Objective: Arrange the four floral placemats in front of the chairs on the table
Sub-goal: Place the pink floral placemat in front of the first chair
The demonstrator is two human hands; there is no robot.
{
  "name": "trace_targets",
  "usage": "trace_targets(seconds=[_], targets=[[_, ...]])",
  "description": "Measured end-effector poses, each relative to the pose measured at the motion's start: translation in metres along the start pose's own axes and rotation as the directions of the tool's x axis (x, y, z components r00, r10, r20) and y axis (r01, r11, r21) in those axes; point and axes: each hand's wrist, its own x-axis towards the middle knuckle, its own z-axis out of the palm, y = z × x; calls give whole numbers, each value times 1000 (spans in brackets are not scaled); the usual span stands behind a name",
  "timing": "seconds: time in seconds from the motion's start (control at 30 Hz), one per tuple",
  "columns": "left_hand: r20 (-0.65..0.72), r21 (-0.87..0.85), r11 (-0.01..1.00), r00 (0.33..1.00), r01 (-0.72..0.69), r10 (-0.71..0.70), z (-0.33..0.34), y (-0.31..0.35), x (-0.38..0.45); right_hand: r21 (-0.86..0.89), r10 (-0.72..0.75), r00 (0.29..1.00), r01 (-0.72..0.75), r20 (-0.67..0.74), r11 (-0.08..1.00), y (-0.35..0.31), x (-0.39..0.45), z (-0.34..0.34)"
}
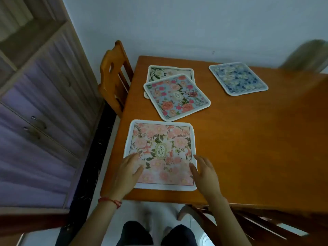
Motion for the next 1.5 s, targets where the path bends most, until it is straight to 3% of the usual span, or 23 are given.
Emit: trace_targets(seconds=[0.1, 0.37, 0.6, 1.0, 1.23, 1.37, 1.5], targets=[[-2, -146, 986, 997, 80, -81, 4, -9, 13, 175, 113, 993, -114, 15, 978, 5, 14, 8], [16, -434, 847, 942, 308, -335, 8, -27, 42, 389, 307, 942, -337, 139, 858, 27, 46, 20], [-14, -436, 799, 884, 415, -467, 7, -41, 55, 467, 352, 925, -376, 141, 800, 36, 65, 18], [-36, -412, 819, 891, 398, -452, 8, -56, 70, 531, 408, 904, -409, 127, 742, 46, 76, 33], [16, -514, 705, 827, 489, -562, 9, -64, 78, 603, 448, 881, -441, 151, 665, 52, 79, 40], [50, -564, 629, 782, 536, -621, 10, -67, 85, 541, 453, 881, -448, 135, 711, 54, 79, 48], [63, -551, 630, 781, 547, -622, 13, -67, 84, 486, 483, 870, -468, 103, 738, 55, 79, 50]])
